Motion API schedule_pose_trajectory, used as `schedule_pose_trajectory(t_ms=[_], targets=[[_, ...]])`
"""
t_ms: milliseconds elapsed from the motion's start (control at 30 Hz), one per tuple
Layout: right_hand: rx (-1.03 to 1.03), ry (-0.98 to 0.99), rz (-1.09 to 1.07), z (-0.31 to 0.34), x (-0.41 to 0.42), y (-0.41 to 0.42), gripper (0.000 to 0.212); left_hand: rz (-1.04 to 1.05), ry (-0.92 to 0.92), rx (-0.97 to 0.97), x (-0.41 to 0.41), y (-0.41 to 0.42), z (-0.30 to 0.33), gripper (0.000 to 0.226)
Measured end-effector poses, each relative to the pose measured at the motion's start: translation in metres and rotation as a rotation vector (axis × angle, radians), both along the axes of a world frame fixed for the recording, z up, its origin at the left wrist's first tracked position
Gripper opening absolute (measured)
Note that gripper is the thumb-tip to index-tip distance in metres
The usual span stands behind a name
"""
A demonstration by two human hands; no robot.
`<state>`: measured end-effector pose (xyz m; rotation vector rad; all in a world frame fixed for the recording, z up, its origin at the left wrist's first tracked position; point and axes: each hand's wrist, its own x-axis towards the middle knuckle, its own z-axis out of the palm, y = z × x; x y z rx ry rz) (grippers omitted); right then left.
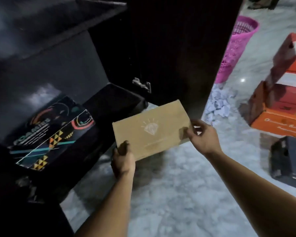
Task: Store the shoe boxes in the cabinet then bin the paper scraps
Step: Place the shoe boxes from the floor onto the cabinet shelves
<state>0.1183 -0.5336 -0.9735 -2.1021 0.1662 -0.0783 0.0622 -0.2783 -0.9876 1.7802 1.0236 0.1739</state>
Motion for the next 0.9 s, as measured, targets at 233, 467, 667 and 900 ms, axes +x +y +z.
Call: schedule_pose_trajectory(t_ms=[233, 467, 667, 900], targets=[[0.276, -0.182, 0.118, 0.037, 0.09, 0.149, 0.032, 0.28, -0.331, 0.082, 0.038, 0.111, 0.017, 0.088], [0.386, -0.192, 0.444, 0.06, 0.14, 0.292, 0.032, 0.619, -0.608, 0.246, 0.05, 0.201, 0.079, 0.055], [0.269, -0.099, 0.773, 0.037, 0.147, 0.37, 0.048, 0.685, -0.4, 0.359, 0.041, 0.238, 0.086, 0.07], [0.183, 0.007, 0.901, 0.042, 0.14, 0.407, 0.069, 0.563, -0.152, 0.168, 0.052, 0.266, 0.057, 0.109]])
